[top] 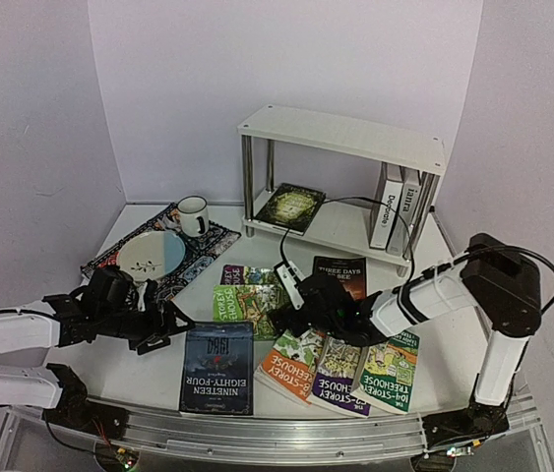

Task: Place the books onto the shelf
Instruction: Adjust the book pile.

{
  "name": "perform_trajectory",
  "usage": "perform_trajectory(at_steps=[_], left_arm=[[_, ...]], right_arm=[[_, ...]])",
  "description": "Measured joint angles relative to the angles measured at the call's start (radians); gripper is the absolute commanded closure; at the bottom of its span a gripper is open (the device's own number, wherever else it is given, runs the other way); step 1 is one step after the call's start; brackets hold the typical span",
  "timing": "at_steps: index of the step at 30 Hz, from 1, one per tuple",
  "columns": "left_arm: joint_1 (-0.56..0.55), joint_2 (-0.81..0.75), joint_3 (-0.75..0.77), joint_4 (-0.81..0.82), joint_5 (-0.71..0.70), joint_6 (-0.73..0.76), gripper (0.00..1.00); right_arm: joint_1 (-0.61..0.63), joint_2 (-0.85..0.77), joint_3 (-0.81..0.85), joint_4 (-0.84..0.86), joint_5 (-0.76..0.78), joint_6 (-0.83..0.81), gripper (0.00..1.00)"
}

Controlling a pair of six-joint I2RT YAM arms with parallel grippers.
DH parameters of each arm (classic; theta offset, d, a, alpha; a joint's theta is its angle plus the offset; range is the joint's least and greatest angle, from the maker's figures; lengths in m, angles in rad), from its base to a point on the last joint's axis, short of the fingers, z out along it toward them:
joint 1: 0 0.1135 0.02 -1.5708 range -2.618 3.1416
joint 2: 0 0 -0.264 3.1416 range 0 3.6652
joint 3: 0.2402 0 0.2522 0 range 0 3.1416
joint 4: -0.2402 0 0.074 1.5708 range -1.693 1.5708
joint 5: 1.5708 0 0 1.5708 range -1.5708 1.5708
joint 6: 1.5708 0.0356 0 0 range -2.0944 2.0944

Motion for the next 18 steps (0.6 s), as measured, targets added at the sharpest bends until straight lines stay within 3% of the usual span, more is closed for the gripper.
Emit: perform_trajectory(at_steps=[10,18], left_arm=[[-0.042,0.015,-0.003,0.001,-0.033,0.01,0.05],[-0.045,0.051,-0.003,0.007,-0.043,0.038,0.05]], right_arm=[[0.005,-0.296,-0.061,-0.265,-0.004,0.065,0.02],[0.008,-0.395,-0.047,-0.452,-0.014,0.141,0.02]])
